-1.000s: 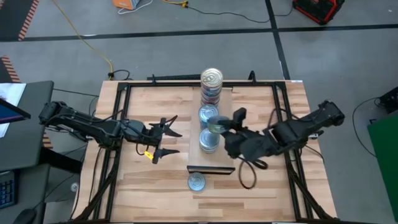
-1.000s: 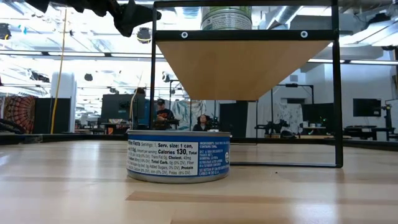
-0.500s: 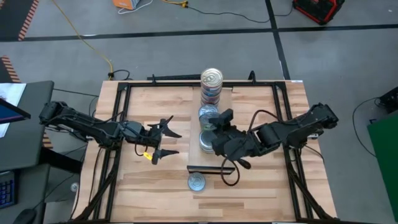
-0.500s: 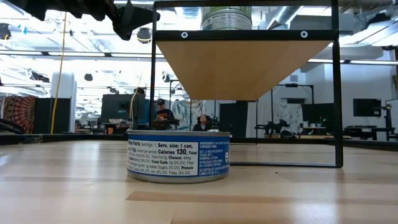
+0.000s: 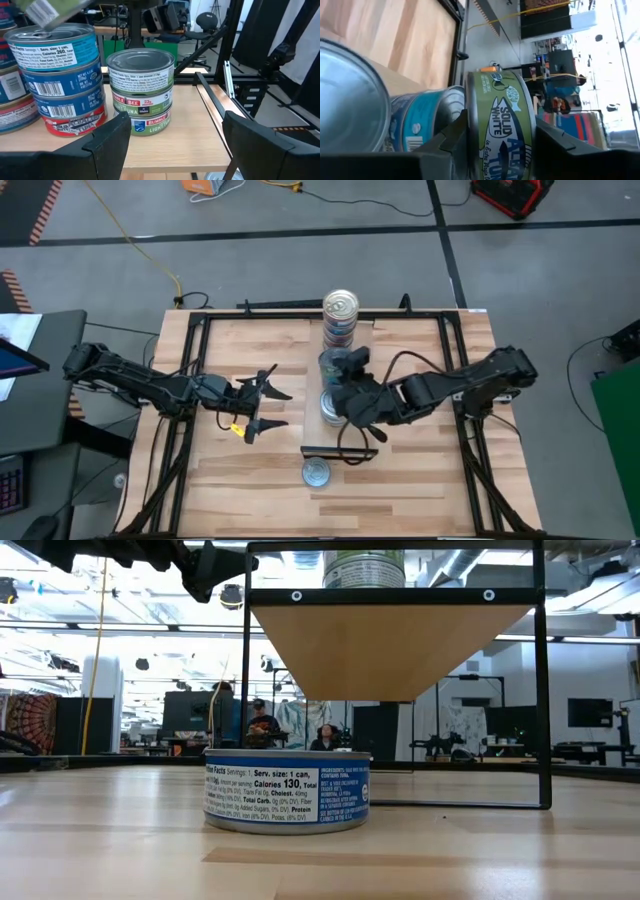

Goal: Stack canned seafood by type on shelf
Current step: Stack the green tuna can on the shelf on top of the yellow and blue tuna can

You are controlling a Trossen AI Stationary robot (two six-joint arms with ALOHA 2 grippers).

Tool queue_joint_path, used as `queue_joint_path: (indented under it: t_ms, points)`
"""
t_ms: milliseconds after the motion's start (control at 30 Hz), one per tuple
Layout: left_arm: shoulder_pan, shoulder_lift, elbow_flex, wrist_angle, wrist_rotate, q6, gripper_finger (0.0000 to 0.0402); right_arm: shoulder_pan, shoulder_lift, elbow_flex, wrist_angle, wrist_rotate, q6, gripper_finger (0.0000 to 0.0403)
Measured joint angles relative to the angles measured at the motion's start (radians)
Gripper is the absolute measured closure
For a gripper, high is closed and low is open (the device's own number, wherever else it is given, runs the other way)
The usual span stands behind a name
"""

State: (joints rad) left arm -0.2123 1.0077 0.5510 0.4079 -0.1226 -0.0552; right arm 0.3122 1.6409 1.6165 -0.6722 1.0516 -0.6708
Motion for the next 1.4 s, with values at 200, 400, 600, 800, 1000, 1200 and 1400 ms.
queue_joint_path:
  t_ms: [200,400,600,800,1000,1200,1400]
  points:
    - [0.000,0.000,0.000,-0.008,0.000,-0.002,0.0100,-0.024,0.017,-0.001,0.019,-0.002,0.027,0.0209]
    - [0.000,0.000,0.000,-0.028,0.001,-0.009,0.0100,-0.034,0.015,-0.001,0.022,-0.006,0.070,0.0161]
    - [0.000,0.000,0.000,-0.029,0.003,-0.009,0.0100,-0.022,0.015,-0.001,0.022,-0.007,0.069,0.0096]
    - [0.000,0.000,0.000,-0.028,0.003,0.003,0.0100,-0.007,0.014,-0.001,0.022,-0.012,0.069,0.0082]
    - [0.000,0.000,0.000,-0.029,-0.008,0.006,0.0100,0.002,0.014,-0.001,0.012,-0.013,0.153,0.0085]
    - [0.000,0.000,0.000,-0.028,-0.008,0.005,0.0100,0.010,0.015,-0.001,0.005,-0.037,0.197,0.0085]
    - [0.000,0.000,0.000,-0.026,-0.013,0.002,0.0100,0.003,0.013,0.000,-0.043,-0.002,0.211,0.0085]
